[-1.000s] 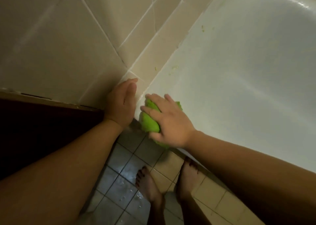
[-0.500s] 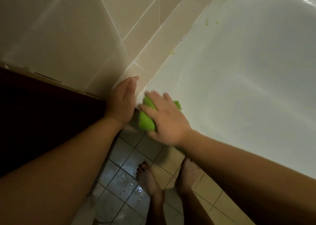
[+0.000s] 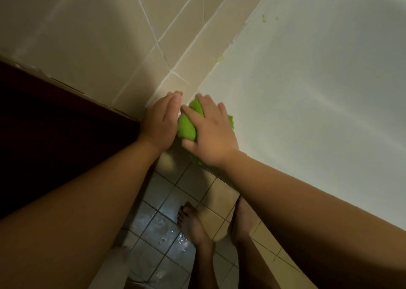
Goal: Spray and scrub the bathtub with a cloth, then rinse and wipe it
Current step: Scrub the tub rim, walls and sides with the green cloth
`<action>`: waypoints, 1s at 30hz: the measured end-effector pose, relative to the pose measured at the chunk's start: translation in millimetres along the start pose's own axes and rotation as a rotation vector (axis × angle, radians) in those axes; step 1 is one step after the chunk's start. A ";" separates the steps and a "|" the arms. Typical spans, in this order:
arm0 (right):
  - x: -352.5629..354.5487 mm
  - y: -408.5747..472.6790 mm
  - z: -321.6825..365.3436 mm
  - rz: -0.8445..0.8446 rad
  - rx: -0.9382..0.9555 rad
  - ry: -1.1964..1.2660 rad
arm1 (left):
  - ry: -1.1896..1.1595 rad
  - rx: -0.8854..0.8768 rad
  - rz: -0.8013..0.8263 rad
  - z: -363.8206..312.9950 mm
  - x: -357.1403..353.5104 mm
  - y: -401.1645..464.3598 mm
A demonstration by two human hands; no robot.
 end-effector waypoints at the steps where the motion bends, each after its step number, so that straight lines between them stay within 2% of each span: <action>1: -2.2 -21.9 -2.9 0.033 0.033 0.007 | 0.004 0.009 0.011 -0.1 0.5 -0.9; 3: -2.1 -72.9 -16.4 0.041 0.020 0.032 | 0.012 0.014 0.038 -1.4 0.6 -2.5; 7: 1.3 -143.6 -39.7 0.013 -0.165 0.040 | 0.044 -0.004 0.081 -1.1 -1.2 -8.9; 11: -3.8 -99.9 -20.0 -0.025 -0.215 0.031 | 0.074 -0.001 0.095 -0.1 -3.1 -10.7; 17: -13.1 -2.1 20.0 -0.040 -0.094 -0.017 | 0.097 -0.019 0.110 1.2 1.3 -9.6; 21: -7.0 -43.6 -1.5 -0.055 -0.083 0.017 | 0.122 -0.024 0.113 2.1 0.3 -10.1; 26: -1.3 -115.8 -31.2 -0.030 -0.242 0.051 | 0.136 -0.025 0.126 1.9 -4.2 -15.7; 30: -1.3 -96.8 -22.6 -0.063 -0.293 0.064 | 0.126 -0.013 0.137 1.0 -5.4 -16.0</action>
Point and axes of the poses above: each hand's wrist, its own y-axis towards the middle knuckle, its own x-axis out of the back of the hand, z = x × y, the point moved 3 cm from there along y, towards the middle knuckle, and after that the axes turned 9 degrees about x, right-handed, at the moved point
